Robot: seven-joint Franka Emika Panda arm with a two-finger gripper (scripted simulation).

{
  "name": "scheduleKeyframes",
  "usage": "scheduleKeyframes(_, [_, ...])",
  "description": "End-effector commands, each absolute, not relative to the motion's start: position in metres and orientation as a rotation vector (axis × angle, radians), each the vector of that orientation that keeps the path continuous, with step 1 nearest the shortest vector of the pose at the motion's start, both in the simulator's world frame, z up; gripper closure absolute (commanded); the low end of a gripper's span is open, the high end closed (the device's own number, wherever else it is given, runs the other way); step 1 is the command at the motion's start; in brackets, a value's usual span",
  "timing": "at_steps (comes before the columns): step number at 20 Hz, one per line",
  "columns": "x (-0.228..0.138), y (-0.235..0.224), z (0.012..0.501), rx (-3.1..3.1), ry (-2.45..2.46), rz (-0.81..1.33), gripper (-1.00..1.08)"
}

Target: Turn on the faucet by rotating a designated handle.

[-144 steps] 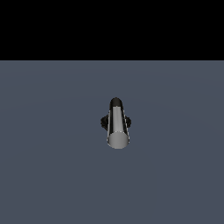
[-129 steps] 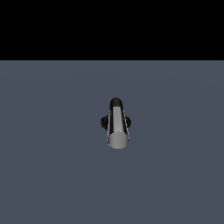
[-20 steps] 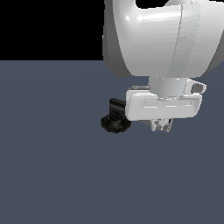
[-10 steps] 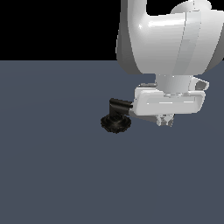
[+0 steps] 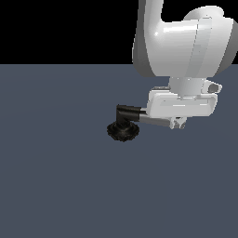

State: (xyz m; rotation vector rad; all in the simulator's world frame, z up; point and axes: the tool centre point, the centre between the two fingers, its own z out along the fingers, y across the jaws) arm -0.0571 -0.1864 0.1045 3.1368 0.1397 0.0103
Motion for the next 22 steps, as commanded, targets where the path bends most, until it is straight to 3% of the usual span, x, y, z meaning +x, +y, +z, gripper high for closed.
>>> scheduleKeyframes(1, [-0.048, -0.187, 0.101, 3.137, 0.154, 0.007, 1.08])
scheduleKeyframes(22, [0.001, -0.232, 0.099, 3.139, 0.132, 0.000, 1.08])
